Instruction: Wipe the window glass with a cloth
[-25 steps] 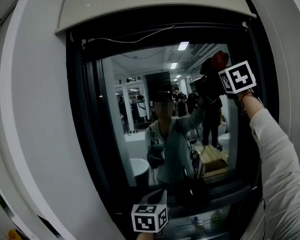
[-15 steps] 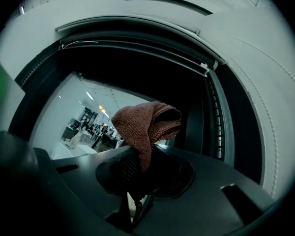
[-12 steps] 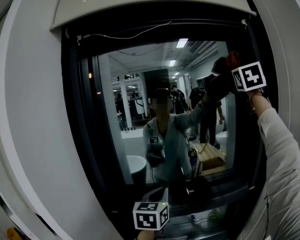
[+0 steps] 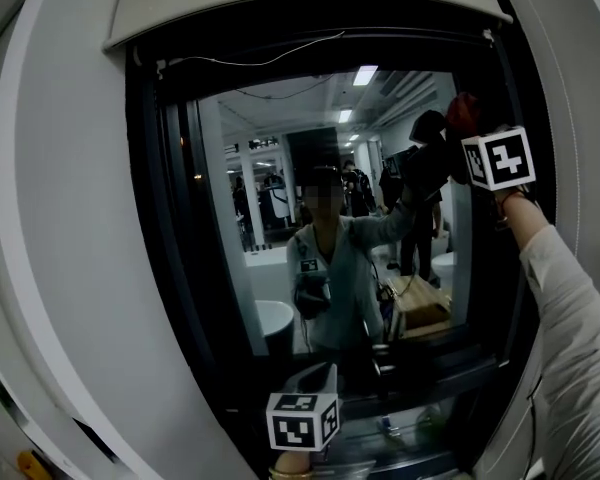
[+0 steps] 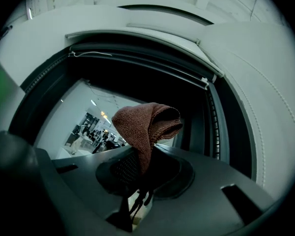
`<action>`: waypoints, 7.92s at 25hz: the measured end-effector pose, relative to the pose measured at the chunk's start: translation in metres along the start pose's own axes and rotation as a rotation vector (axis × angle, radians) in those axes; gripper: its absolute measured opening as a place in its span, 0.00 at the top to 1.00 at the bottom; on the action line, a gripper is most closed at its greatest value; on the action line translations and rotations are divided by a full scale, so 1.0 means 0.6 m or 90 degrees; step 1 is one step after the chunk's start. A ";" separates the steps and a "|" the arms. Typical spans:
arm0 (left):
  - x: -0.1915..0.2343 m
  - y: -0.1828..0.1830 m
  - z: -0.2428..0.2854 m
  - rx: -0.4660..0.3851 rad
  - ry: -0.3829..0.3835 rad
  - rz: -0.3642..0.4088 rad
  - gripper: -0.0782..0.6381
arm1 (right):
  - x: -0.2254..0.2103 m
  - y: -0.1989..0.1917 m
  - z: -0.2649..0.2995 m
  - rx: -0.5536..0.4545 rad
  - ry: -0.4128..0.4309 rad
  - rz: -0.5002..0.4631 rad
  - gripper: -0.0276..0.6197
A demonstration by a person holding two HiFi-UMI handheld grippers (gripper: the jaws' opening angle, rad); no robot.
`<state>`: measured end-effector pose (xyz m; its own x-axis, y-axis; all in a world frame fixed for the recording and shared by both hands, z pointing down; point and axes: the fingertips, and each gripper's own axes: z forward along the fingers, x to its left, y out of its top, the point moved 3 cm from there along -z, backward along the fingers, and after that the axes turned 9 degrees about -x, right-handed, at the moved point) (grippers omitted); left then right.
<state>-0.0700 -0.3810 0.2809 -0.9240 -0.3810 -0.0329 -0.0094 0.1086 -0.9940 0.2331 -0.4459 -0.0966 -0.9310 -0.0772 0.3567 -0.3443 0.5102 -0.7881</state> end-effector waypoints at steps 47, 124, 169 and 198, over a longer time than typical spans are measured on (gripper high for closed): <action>0.129 -0.051 -0.206 0.020 0.166 -0.012 0.88 | 0.715 0.040 -0.039 -0.048 0.391 0.083 0.88; -0.009 -0.063 -0.042 0.013 -0.007 -0.016 0.88 | 0.251 -0.191 -0.151 0.038 0.205 0.033 0.88; 0.115 -0.115 -0.155 0.047 0.141 -0.044 0.88 | 0.762 -0.212 -0.160 0.048 0.453 0.133 0.88; -0.037 -0.103 -0.073 0.043 0.030 -0.030 0.88 | 0.386 -0.386 -0.192 0.136 0.239 0.097 0.88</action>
<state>-0.0657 -0.3393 0.3476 -0.9401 -0.3406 0.0177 -0.0292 0.0288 -0.9992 0.1110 -0.4834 0.2266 -0.8780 0.3213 0.3547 -0.2609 0.2998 -0.9176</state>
